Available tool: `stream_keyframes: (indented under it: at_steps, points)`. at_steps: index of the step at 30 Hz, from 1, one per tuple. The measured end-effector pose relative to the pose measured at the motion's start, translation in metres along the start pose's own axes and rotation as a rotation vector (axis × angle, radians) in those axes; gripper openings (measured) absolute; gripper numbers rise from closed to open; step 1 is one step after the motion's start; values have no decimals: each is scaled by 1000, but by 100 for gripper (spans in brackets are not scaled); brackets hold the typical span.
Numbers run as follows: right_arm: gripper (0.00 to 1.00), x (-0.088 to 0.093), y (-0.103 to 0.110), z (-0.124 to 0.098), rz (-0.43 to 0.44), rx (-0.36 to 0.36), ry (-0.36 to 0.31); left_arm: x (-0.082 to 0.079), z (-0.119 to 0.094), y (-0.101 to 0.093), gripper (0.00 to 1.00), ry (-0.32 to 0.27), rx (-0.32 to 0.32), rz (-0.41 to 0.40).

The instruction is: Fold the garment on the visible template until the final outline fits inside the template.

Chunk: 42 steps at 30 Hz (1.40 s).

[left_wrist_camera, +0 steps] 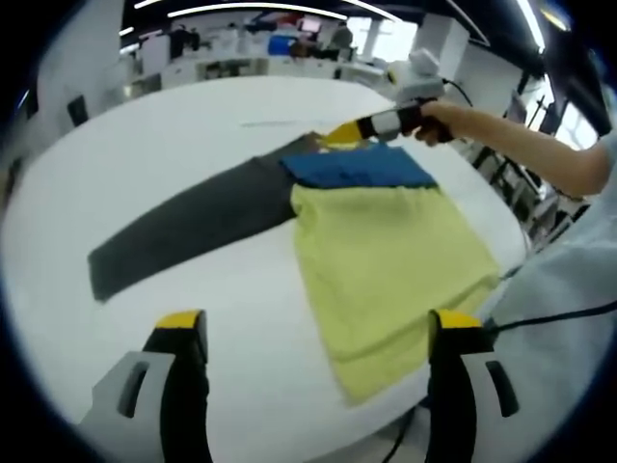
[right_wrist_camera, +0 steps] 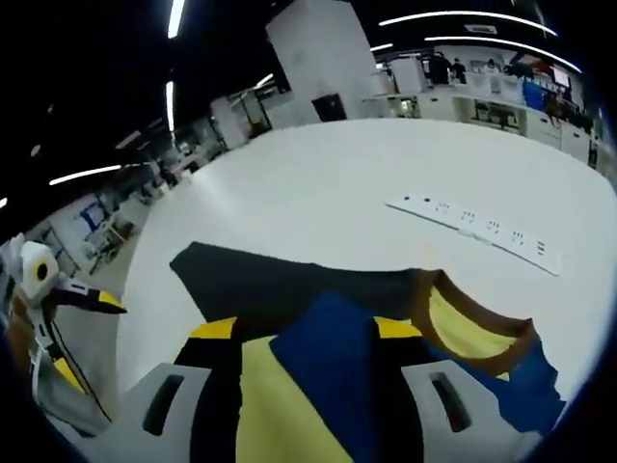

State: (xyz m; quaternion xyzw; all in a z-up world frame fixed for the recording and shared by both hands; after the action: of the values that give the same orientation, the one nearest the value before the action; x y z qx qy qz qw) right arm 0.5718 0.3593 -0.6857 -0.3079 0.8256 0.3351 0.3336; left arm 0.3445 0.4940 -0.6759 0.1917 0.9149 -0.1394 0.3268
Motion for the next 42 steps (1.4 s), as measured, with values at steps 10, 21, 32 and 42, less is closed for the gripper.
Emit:
stream_keyframes:
  at_steps: [10,21,32,42]
  points:
    - [69,8,-1,-2,-15,7,15,-1,-1,2,91,-4,-2,2]
    - [80,11,5,-6,-68,-10,13,-3,-2,3,91,-9,-2,13]
    - [93,19,5,-13,-100,-1,17,-3,0,3,91,-11,9,19]
    - [100,21,4,-17,-110,13,19,2,-2,5,91,-5,2,10]
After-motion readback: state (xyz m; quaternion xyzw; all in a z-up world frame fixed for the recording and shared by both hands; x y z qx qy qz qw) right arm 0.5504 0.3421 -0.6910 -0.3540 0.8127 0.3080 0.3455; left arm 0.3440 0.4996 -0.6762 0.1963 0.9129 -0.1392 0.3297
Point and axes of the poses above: the point that each gripper's makers call its tool centre point, and the gripper's own axes: z roughly forward along the fingers, y roughly to its left, x roughly out of its underside, the point moved 2 cm from there along -z, roughly backward along the fingers, and after that the axes turned 5 degrees about z, right-handed, at the moved point
